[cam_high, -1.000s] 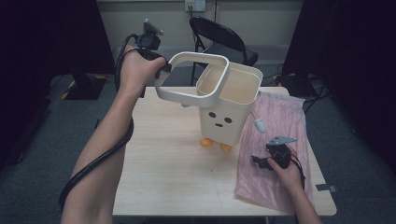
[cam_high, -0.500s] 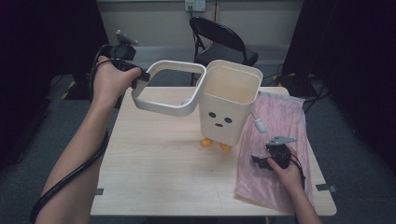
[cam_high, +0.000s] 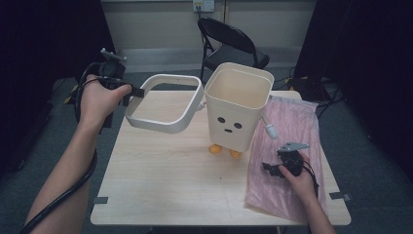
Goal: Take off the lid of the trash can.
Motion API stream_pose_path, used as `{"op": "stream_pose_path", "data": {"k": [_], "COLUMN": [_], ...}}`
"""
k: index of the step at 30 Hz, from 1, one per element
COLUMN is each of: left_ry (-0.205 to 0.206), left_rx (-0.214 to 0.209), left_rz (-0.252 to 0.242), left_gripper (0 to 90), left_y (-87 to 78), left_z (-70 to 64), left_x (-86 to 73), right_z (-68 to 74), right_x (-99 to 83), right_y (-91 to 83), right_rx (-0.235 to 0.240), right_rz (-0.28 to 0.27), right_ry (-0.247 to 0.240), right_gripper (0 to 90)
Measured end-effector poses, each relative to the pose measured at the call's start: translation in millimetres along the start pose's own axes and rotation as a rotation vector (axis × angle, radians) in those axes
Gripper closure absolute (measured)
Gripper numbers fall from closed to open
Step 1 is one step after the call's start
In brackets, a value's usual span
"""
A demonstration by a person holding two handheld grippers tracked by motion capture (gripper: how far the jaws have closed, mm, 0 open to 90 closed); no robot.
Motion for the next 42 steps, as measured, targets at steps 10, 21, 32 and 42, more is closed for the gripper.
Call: {"op": "stream_pose_path", "data": {"k": [10,21,32,42], "left_ry": [-0.008,-0.013,-0.010,-0.013], "left_rx": [0.012,0.002,0.023,0.020], "left_rz": [0.010,0.034,0.063,0.058], "left_gripper": [84.7,84.7,84.7,84.7], "left_y": [0.3,24.4,50.8,77.4], "left_z": [16.4,30.5,43.6,52.6], "left_x": [-29.3,-67.9,-102.9,-128.5], "right_z": [0.0,0.1,0.1,0.1], "right_x": [0.0,-0.1,-0.1,-0.1], "right_y": [0.0,-0.2,-0.2,-0.2], "right_rx": [0.000,0.001,0.001,0.001], "right_rz": [0.000,0.002,0.002,0.002], "right_ry": [0.000,0.001,0.001,0.001], "right_gripper": [13.4,13.4,13.4,13.4]}}
Point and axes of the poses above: each handheld gripper's, and its own axes: y roughly forward along the jaws, x roughly out of its top, z roughly to its left, the point moved 4 cm from there along y, roughly forward along the jaws, and after that the axes turned 12 degrees about -x, right-handed, at the moved point
